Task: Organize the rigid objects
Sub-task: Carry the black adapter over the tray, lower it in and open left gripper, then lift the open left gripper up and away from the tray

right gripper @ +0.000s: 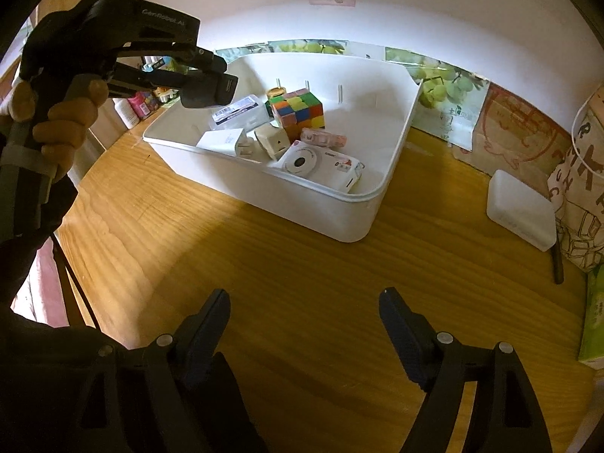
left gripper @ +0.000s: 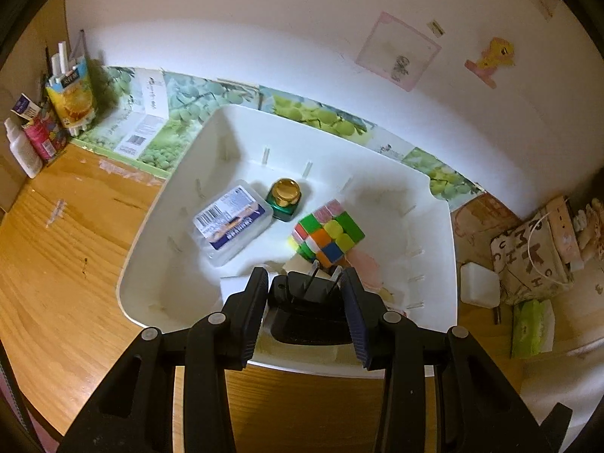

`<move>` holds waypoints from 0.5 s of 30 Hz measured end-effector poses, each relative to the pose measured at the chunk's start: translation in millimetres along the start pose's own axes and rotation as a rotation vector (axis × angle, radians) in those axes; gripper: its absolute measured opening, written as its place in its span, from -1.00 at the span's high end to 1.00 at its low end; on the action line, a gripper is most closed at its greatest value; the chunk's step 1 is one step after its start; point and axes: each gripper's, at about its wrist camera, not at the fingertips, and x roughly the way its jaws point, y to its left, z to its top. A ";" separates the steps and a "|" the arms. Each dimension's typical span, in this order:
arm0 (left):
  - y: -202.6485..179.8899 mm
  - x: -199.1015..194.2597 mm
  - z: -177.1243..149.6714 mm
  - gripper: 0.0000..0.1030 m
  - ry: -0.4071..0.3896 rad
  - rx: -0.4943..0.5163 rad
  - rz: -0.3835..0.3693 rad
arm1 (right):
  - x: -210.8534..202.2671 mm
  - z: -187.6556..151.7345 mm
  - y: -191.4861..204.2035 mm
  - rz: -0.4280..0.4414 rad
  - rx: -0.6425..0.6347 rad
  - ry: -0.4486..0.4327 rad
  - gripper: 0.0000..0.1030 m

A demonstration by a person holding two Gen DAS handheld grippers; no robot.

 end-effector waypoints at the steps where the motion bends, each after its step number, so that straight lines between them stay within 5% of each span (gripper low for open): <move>1: -0.1 -2.6 -0.1 0.16 -0.004 0.005 0.002 | -1.0 -0.5 1.5 -0.004 0.000 -0.004 -0.59; 3: 0.9 -9.5 -0.7 0.13 -0.025 0.007 -0.010 | -2.9 -0.9 3.8 -0.010 0.001 -0.011 -0.60; 7: 1.2 -28.3 -1.9 -0.43 -0.094 0.012 -0.019 | -9.5 -2.8 10.6 -0.023 -0.009 -0.027 -0.61; 15: 4.8 -55.6 -14.3 -0.47 -0.135 0.025 -0.014 | -26.7 -10.9 25.1 -0.043 -0.015 -0.073 -0.62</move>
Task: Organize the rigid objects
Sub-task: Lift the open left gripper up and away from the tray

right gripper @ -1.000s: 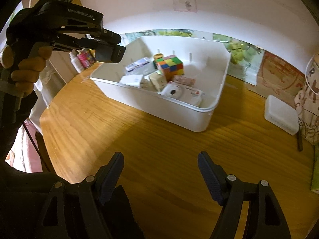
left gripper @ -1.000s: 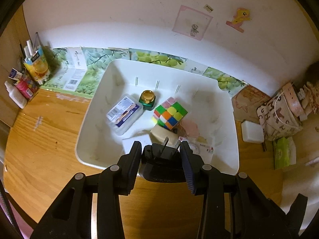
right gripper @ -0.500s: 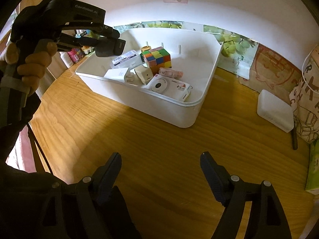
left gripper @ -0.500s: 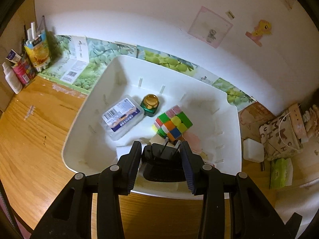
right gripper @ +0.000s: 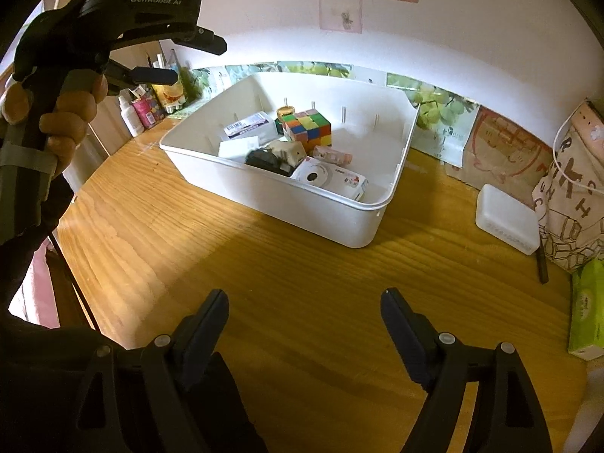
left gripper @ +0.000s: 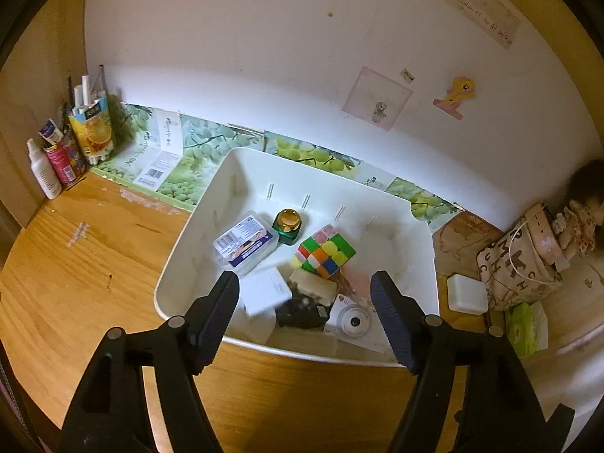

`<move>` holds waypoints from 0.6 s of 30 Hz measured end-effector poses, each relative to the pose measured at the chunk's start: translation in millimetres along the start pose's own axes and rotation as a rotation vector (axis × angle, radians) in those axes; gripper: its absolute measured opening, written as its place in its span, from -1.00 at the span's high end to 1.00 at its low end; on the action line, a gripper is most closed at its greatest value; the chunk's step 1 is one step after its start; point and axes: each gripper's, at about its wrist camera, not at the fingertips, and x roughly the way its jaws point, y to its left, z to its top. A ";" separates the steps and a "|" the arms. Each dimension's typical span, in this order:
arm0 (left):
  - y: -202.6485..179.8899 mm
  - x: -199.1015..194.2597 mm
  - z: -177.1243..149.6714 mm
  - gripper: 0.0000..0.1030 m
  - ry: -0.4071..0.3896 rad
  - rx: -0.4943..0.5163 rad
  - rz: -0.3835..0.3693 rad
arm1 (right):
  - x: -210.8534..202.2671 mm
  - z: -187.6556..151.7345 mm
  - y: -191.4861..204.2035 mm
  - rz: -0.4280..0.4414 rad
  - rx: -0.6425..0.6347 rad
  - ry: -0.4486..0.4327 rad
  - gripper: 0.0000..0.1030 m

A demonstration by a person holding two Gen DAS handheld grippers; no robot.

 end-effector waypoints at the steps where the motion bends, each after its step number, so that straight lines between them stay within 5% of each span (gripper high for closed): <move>1: 1.4 -4.0 -3.0 -0.51 -0.003 -0.001 0.004 | -1.7 -1.2 2.2 -0.001 -0.002 -0.004 -0.63; 10: 21.0 -33.3 -37.1 -0.54 -0.023 -0.016 0.059 | -9.8 -10.8 29.0 0.013 -0.027 -0.024 -0.64; 18: 36.0 -52.6 -52.8 -0.54 0.004 0.117 0.065 | -22.2 -6.3 59.8 -0.082 0.036 -0.086 -0.99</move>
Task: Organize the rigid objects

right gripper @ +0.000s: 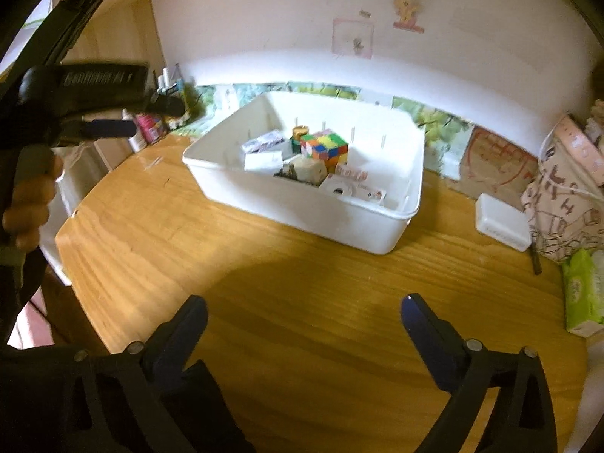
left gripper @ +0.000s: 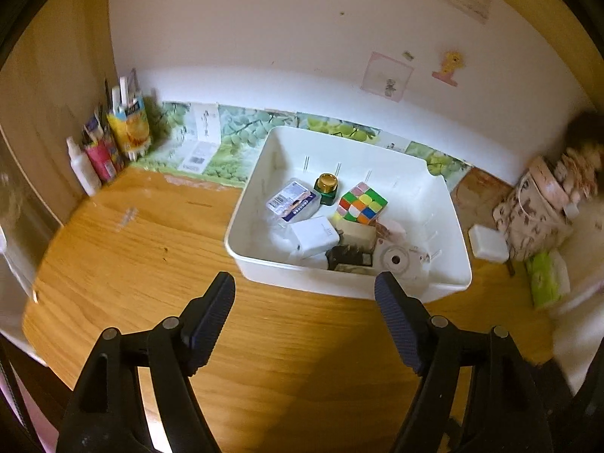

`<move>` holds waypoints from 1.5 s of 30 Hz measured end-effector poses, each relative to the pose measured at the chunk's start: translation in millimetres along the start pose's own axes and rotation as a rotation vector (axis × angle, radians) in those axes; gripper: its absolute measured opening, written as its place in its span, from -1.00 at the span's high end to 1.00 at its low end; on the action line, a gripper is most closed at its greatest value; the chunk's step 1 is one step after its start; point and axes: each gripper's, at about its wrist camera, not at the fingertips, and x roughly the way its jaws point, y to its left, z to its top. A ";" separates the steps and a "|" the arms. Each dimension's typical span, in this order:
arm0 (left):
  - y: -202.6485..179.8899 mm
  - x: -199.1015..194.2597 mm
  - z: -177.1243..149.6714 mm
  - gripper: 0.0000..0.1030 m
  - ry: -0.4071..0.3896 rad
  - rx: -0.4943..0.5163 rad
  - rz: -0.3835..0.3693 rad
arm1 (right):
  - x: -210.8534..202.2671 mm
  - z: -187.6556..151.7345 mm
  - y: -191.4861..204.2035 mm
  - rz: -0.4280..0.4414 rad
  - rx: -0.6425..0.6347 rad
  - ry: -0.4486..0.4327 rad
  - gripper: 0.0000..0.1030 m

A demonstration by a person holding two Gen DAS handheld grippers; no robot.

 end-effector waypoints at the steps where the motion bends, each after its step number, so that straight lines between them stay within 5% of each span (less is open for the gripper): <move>1: 3.8 -4.3 -0.1 -0.54 -0.003 0.007 -0.015 | -2.3 1.2 3.6 -0.005 -0.001 -0.008 -0.99; 15: 60.2 -39.7 8.8 -0.54 0.002 0.098 -0.078 | -40.2 37.7 48.2 -0.113 0.221 -0.041 -0.99; 22: 53.4 -59.1 2.2 -0.64 -0.027 0.098 -0.128 | -56.7 48.9 53.8 -0.087 0.295 0.030 -0.99; 25: 46.4 -67.1 -0.2 -0.70 -0.044 0.073 -0.111 | -57.8 45.7 51.0 -0.075 0.350 0.073 -0.99; 32: 37.3 -76.0 -4.9 -0.99 -0.071 0.018 -0.051 | -81.0 46.5 48.0 -0.149 0.362 -0.014 -0.99; 45: 2.8 -87.9 -14.3 -0.99 -0.176 0.136 0.100 | -76.2 47.7 40.8 -0.157 0.315 -0.047 -0.99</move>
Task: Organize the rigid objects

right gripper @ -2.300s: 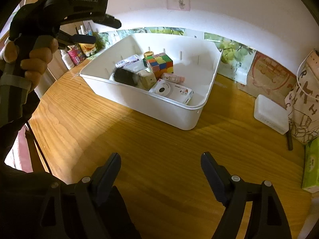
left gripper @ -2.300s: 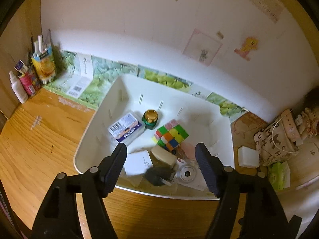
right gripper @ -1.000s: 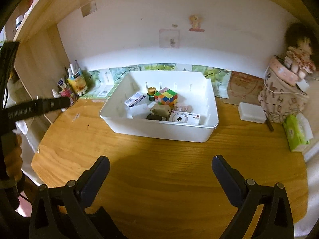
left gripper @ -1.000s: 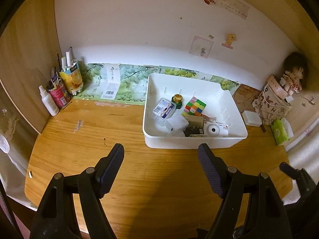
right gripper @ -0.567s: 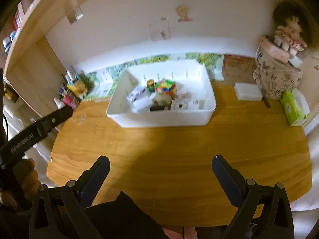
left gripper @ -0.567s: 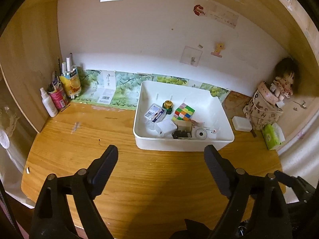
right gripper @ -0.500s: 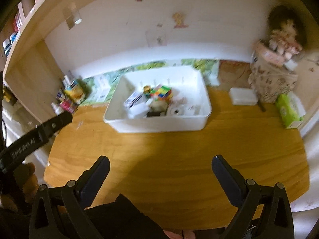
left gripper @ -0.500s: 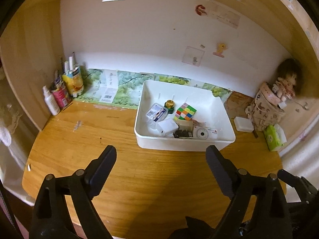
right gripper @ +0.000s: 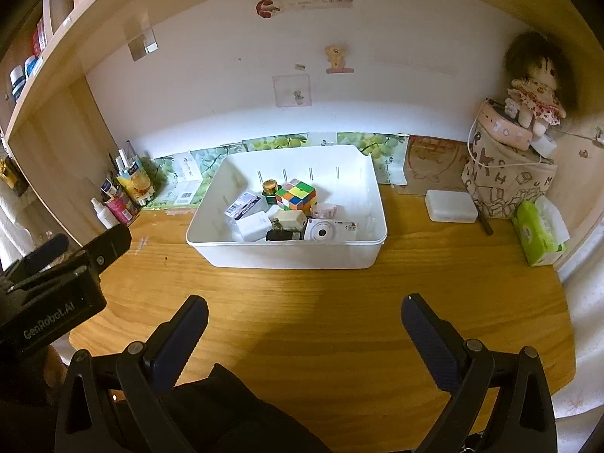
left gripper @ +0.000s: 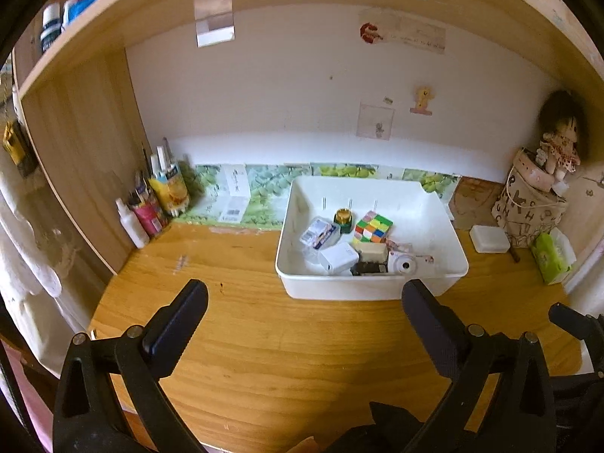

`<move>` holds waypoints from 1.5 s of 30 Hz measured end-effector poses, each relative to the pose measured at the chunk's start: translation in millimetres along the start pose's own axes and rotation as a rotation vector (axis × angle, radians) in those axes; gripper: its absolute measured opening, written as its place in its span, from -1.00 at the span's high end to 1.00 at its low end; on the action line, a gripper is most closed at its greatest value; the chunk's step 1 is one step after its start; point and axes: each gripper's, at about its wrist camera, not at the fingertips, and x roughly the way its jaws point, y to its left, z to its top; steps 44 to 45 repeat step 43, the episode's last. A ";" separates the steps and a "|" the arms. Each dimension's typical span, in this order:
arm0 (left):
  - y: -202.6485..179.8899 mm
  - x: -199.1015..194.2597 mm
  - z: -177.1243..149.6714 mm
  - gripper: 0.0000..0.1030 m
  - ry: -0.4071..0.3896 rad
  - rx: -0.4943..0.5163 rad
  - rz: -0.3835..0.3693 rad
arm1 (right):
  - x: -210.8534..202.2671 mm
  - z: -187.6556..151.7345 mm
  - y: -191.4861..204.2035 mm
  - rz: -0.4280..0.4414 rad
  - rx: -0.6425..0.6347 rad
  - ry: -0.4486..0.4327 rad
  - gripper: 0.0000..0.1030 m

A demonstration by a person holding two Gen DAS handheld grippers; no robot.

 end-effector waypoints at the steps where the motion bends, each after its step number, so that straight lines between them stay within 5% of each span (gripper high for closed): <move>1: -1.1 -0.6 0.1 -0.99 -0.004 0.002 0.004 | 0.0 0.8 -0.9 0.001 -0.001 -0.003 -0.99; 45: -17.2 6.2 -1.4 -0.99 0.010 0.056 -0.089 | 11.4 -2.6 0.6 -0.007 0.011 0.054 -0.99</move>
